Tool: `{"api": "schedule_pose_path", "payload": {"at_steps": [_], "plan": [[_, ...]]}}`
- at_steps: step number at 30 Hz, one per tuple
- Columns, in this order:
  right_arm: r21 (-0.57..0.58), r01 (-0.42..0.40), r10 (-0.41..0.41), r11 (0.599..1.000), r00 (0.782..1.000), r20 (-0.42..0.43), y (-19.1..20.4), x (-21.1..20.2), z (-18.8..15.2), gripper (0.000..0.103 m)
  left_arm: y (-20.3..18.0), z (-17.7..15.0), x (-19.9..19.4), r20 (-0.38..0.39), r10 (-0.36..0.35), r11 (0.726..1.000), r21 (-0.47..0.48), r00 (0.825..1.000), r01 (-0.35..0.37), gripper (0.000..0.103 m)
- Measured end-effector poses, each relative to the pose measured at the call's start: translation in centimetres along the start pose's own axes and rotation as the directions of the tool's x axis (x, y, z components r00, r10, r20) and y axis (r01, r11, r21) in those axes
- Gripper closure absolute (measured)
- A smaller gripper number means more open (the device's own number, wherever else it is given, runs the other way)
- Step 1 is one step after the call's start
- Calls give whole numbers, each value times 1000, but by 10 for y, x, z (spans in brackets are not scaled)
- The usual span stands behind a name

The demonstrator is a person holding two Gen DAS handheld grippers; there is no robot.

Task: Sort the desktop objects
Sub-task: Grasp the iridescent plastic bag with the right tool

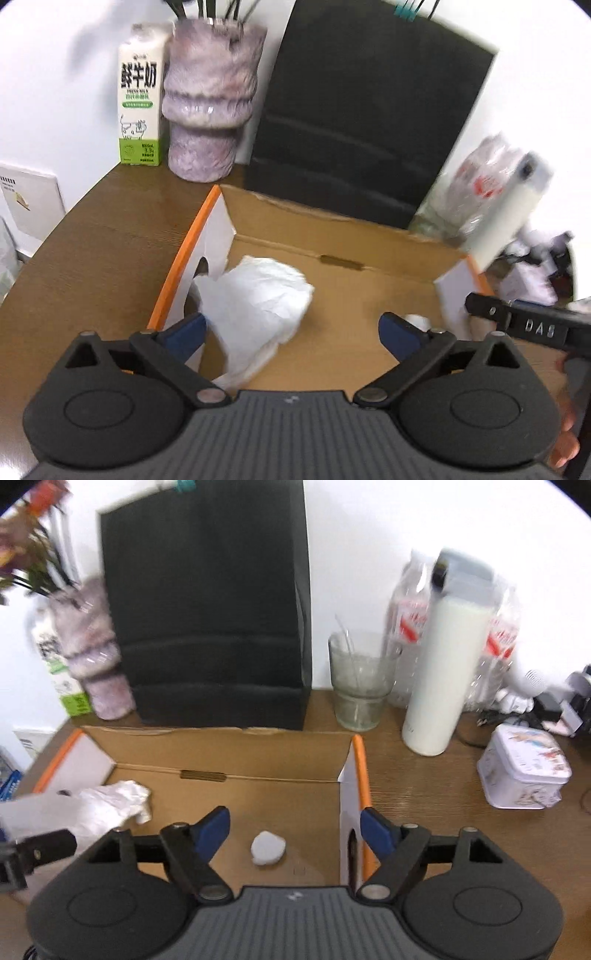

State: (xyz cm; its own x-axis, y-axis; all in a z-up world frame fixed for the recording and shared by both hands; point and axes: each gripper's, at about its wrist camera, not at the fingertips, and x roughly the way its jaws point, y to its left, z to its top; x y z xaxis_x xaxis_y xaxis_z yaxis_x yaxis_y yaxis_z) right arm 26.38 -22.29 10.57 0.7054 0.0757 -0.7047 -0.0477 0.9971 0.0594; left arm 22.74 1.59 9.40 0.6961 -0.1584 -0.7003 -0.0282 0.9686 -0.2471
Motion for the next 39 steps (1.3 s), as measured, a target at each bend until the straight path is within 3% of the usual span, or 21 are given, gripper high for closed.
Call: {"api": "schedule_pose_path", "payload": {"at_steps": [2, 6, 9, 13, 18, 21, 24, 26, 30, 34, 37, 39], "plan": [[-7, -18, 18, 1000, 1000, 18, 1, -28, -9, 17, -3, -7, -24, 20, -24, 1000, 14, 1000, 24, 0], [-18, -80, 81, 997, 996, 39, 1, -81, -37, 17, -16, -35, -74, 78, -43, 990, 138, 996, 32, 0], [-9, -149, 150, 989, 987, 59, -3, -120, -67, 16, -16, -79, -118, 143, -102, 973, 222, 984, 69, 0], [-5, -205, 205, 979, 974, 100, -12, -173, -129, 13, -9, -142, -165, 218, -138, 963, 258, 966, 79, 0], [8, -185, 180, 983, 961, 210, -12, -222, -209, 11, -3, -212, -199, 300, -132, 957, 287, 945, 42, 0], [14, -150, 141, 989, 955, 262, -5, -240, -259, 11, -6, -254, -207, 327, -132, 939, 344, 936, 12, 0], [-45, -164, 169, 986, 931, 323, 3, -250, -300, 10, -8, -289, -210, 332, -132, 912, 411, 934, -18, 0], [-101, -160, 186, 982, 916, 356, 10, -257, -322, 10, -6, -302, -210, 361, -117, 907, 418, 925, -48, 0], [-207, -121, 190, 971, 915, 356, 24, -260, -342, 0, -8, -317, -208, 380, -110, 905, 421, 918, -66, 0], [-156, -109, 153, 982, 942, 300, 25, -247, -340, 0, -10, -318, -201, 369, -79, 900, 427, 926, -93, 0], [-111, -154, 179, 982, 944, 277, 16, -242, -339, 0, -5, -317, -199, 351, -93, 910, 410, 932, -64, 0], [-117, -128, 157, 985, 945, 286, 16, -241, -341, 1, -2, -316, -198, 341, -86, 915, 398, 936, -60, 0]]}}
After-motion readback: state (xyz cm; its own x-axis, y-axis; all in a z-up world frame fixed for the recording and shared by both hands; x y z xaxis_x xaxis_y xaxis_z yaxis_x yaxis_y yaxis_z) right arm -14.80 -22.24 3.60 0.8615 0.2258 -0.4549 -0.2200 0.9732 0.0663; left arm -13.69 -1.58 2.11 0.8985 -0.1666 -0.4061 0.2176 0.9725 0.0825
